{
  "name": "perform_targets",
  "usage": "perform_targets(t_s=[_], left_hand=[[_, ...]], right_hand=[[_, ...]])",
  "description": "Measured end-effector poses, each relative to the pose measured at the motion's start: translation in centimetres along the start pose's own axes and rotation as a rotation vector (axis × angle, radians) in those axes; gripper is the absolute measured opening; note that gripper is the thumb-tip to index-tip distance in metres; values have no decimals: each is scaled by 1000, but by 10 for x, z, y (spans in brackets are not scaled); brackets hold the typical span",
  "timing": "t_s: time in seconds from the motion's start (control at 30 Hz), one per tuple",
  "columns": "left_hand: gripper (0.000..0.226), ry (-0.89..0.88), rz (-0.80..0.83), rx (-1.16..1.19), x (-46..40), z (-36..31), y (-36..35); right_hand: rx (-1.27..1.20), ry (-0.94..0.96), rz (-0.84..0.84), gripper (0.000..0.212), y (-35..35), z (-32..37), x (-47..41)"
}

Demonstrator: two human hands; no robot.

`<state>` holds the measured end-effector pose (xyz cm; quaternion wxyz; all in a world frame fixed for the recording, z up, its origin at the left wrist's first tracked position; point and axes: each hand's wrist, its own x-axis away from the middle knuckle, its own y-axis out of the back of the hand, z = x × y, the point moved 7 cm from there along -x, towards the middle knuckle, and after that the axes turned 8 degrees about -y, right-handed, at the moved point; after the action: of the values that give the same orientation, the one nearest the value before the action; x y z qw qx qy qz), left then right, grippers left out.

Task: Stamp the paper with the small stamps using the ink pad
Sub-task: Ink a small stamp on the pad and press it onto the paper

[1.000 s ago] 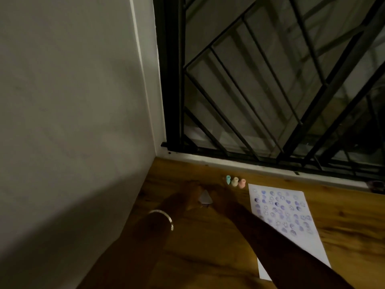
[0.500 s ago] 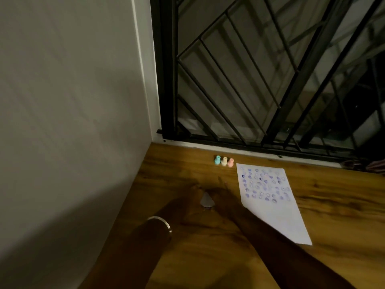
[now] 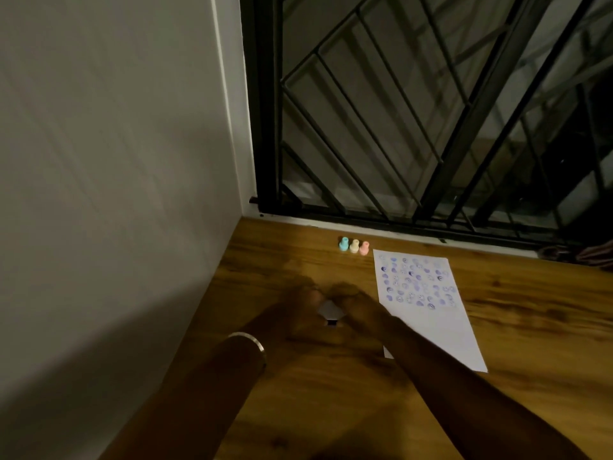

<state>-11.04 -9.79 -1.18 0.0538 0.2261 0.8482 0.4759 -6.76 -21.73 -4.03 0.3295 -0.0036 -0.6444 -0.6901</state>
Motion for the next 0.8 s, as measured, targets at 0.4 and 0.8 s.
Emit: perform_targets(t_s=[0.4,0.8], left_hand=[[32,153,-98,121,-15,21,14],[34,239,-345,179,-39,36,11]], right_hand=[[-322,-105,-97,22,34,-23,-6],[-270,-289,-159,28,38,-41,-33]])
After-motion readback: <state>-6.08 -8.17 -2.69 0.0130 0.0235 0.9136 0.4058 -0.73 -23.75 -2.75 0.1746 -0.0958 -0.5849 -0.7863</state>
